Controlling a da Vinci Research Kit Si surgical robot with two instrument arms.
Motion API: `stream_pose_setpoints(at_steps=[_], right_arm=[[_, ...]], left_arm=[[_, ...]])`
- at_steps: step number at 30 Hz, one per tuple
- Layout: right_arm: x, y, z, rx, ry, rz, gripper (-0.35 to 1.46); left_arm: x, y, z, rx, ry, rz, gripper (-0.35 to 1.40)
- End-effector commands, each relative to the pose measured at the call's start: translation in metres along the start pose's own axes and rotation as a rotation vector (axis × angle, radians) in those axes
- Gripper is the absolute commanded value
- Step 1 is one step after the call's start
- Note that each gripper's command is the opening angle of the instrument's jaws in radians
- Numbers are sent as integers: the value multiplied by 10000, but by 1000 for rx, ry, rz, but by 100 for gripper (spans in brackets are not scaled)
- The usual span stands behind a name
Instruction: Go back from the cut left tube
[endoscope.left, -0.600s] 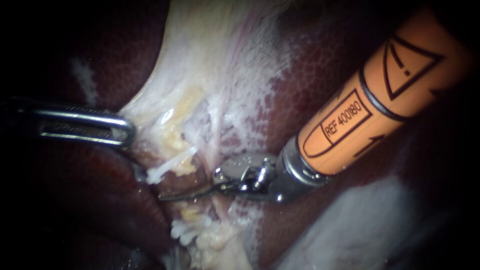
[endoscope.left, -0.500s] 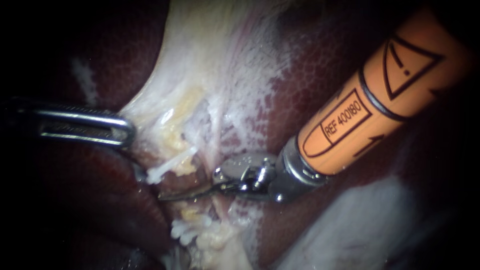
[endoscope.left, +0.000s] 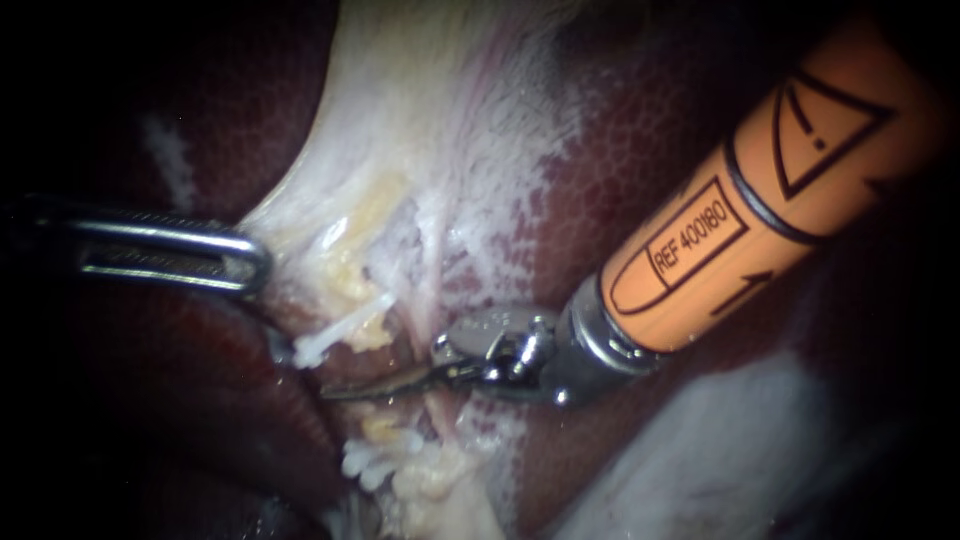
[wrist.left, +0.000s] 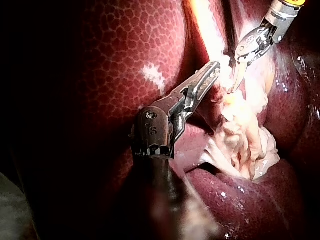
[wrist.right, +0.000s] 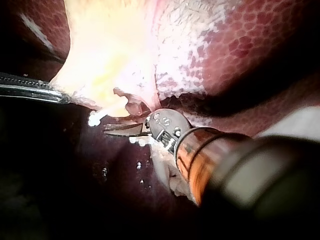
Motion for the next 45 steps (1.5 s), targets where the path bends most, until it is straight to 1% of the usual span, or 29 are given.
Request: stream_pose_setpoints(at_steps=[1,4,9,11,16,21,24,26,29,31,34,37,39,41,43,45], right_arm=[[-1,1,1,-5,1,-1,22],[-1,2,1,-16,7,-2,52],[-1,2,2,-14,10,-8,76],[-1,2,2,-14,9,-20,81],[-1,1,1,-14,9,-26,83],[-6,-1,-5,-10,6,-27,83],[-11,-2,-14,-20,11,-29,81],[-14,-3,-20,-25,14,-30,84],[-20,-5,-32,-20,10,-43,84],[-24,-6,-41,-28,14,-43,84],[-27,-7,-59,-46,25,-54,86],[-29,-9,-81,-69,37,-78,94],[-28,-10,-94,-89,47,-96,104],[-27,-12,-107,-106,54,-118,108],[-26,-14,-117,-131,62,-169,111],[-23,-15,-127,-190,76,-251,121]], left_arm=[[0,0,0,0,0,0,-35],[0,0,0,0,0,0,-35],[0,0,0,0,0,0,-35],[0,0,0,0,0,0,-35],[0,0,0,0,0,0,-35],[1,0,0,-1,0,1,-35],[2,1,1,-1,0,1,-35],[3,2,2,-1,0,2,-35],[4,3,2,-1,0,2,-35],[4,3,2,-1,0,2,-35],[5,3,2,-2,0,3,-35],[5,3,3,-2,0,3,-35],[6,3,3,-2,0,3,-35],[6,3,3,-2,0,3,-35],[6,3,3,-2,0,3,-35],[6,3,3,-2,0,4,-35]])
